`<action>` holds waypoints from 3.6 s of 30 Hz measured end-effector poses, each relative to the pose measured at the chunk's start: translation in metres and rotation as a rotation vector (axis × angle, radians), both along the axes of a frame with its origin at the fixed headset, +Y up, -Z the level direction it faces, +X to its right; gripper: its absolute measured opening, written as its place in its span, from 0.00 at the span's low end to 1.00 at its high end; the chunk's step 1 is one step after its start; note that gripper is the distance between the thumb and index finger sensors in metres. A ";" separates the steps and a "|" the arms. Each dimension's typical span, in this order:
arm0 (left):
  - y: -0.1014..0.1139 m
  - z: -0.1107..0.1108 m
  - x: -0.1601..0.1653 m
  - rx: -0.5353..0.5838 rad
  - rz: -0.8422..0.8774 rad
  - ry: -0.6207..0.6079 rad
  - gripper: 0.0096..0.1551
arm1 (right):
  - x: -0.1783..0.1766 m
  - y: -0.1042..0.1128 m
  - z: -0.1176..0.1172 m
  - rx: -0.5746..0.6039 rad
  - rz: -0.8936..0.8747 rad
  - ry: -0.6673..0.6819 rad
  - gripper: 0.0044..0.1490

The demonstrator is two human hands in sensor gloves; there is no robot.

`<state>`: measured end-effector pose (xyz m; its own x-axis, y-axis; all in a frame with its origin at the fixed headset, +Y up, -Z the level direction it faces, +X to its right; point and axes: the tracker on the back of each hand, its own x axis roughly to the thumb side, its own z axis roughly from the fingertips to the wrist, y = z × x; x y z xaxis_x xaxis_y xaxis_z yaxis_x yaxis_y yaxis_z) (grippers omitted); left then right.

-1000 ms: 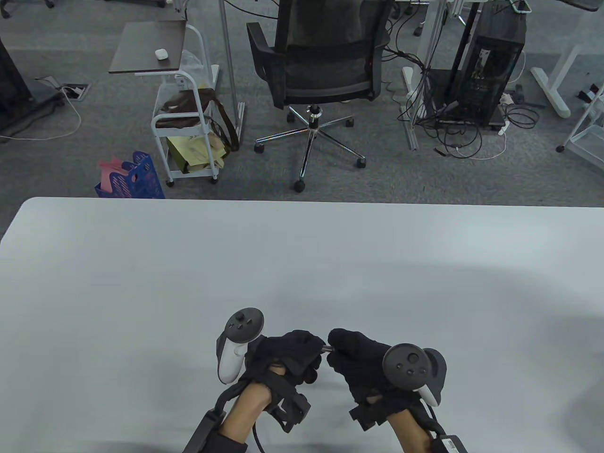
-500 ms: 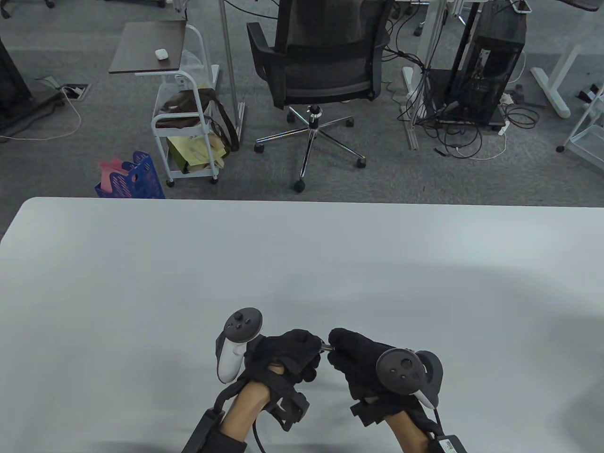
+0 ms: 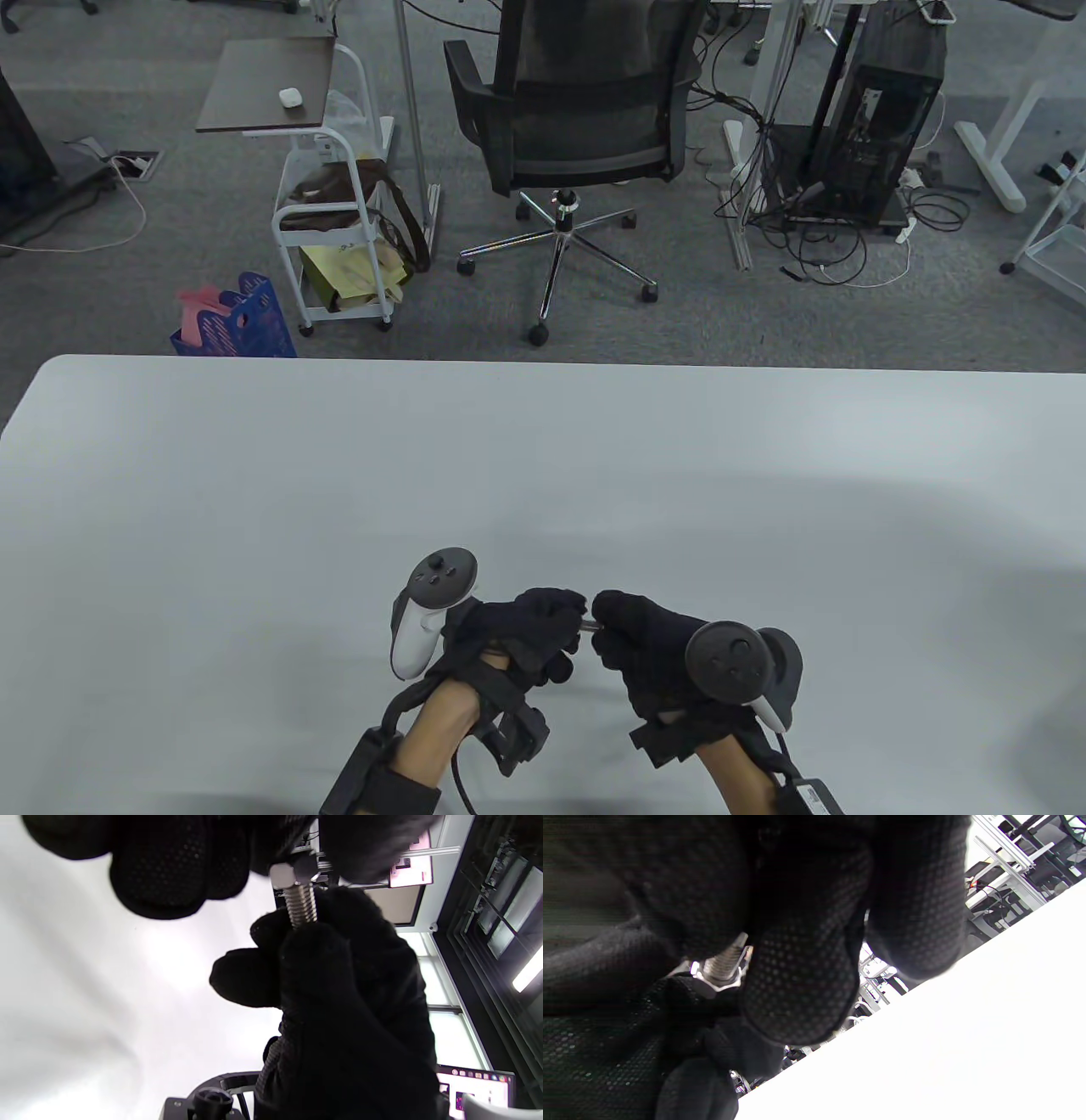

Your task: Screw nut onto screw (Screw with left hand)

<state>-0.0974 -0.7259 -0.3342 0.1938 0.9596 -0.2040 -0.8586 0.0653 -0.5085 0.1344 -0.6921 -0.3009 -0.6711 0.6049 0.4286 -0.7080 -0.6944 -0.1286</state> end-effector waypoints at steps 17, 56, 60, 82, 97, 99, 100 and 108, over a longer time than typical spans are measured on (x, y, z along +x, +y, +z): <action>0.007 0.005 -0.002 0.081 -0.081 0.039 0.32 | -0.005 0.001 0.003 0.003 0.005 0.036 0.28; 0.006 0.005 -0.002 0.083 -0.090 0.023 0.31 | -0.006 -0.001 0.005 0.023 0.050 0.023 0.30; 0.007 0.004 0.000 0.080 -0.057 -0.033 0.30 | -0.007 -0.002 0.004 -0.002 0.049 0.032 0.30; 0.007 0.003 -0.002 0.063 -0.020 -0.042 0.32 | -0.006 0.002 0.005 0.017 0.000 0.025 0.29; 0.005 0.006 -0.003 0.076 -0.066 0.027 0.40 | -0.005 0.002 0.006 0.016 0.008 0.016 0.29; 0.004 0.005 -0.003 0.078 -0.086 0.035 0.36 | -0.005 0.002 0.006 0.017 0.019 0.014 0.29; 0.004 0.005 -0.002 0.079 -0.084 0.026 0.34 | -0.006 0.002 0.006 0.020 0.025 0.013 0.29; 0.003 0.006 -0.002 0.072 -0.070 0.014 0.41 | -0.005 0.002 0.006 0.020 0.016 0.014 0.29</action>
